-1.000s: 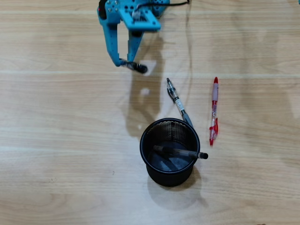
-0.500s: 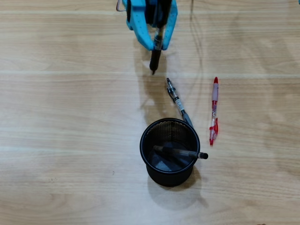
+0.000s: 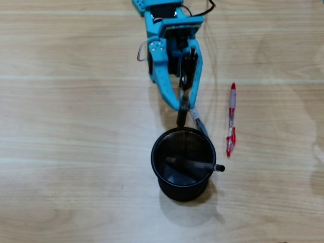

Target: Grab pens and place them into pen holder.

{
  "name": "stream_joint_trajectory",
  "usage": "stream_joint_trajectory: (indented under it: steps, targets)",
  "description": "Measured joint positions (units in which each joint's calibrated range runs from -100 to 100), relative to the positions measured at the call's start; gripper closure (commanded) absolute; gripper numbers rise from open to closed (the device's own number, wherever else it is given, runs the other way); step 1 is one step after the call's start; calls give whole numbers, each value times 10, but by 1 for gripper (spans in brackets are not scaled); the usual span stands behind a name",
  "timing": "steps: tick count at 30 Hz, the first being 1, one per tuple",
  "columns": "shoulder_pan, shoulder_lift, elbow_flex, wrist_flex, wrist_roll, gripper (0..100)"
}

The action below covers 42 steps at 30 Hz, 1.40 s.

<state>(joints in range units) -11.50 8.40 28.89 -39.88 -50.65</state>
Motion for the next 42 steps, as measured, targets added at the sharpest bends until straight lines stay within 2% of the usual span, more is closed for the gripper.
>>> stream_joint_trajectory:
  steps: [10, 16, 21, 25, 29, 34, 42]
  targets:
    - [-4, 130, -63, -2, -28, 97]
    - [6, 139, -69, -2, -28, 87]
    - [4, 139, -69, -2, -28, 86]
    - [9, 139, -69, -2, -28, 87]
    - [7, 137, -69, -2, -28, 99]
    - [6, 68, -42, -1, -2, 98]
    - [1, -107, 166, 1, 9, 98]
